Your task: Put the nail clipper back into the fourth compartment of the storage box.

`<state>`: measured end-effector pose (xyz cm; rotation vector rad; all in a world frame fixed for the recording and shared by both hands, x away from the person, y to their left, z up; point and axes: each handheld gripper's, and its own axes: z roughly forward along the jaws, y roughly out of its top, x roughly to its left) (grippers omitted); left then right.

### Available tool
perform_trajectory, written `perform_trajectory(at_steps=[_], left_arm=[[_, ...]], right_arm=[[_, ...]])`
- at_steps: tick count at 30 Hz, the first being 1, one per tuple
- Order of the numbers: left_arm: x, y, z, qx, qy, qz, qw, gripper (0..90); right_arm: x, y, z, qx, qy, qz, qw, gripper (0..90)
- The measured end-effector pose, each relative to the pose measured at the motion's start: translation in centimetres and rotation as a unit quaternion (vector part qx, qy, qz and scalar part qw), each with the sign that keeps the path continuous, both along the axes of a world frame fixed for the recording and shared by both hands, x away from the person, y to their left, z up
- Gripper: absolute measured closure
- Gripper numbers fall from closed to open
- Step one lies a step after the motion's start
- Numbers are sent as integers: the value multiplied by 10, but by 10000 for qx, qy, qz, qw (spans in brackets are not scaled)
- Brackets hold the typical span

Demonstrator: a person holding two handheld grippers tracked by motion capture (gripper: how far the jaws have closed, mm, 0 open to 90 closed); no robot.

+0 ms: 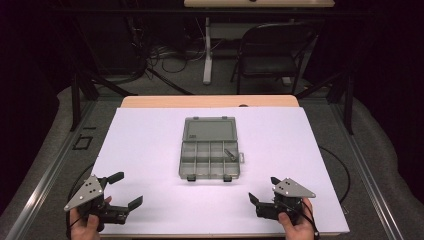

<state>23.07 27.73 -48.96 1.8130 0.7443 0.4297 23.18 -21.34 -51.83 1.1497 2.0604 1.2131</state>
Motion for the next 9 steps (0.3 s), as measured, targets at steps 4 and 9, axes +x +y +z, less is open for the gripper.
perform_trajectory(at_steps=[4, 9], left_arm=[[0, 1, 0, -6, -10, 22, 10000, 3], [1, 0, -1, -1, 1, -1, 10000, 3]], right_arm=[[1, 0, -3, -7, 27, -13, 10000, 121], [1, 0, -4, -14, 14, -19, 10000, 121]])
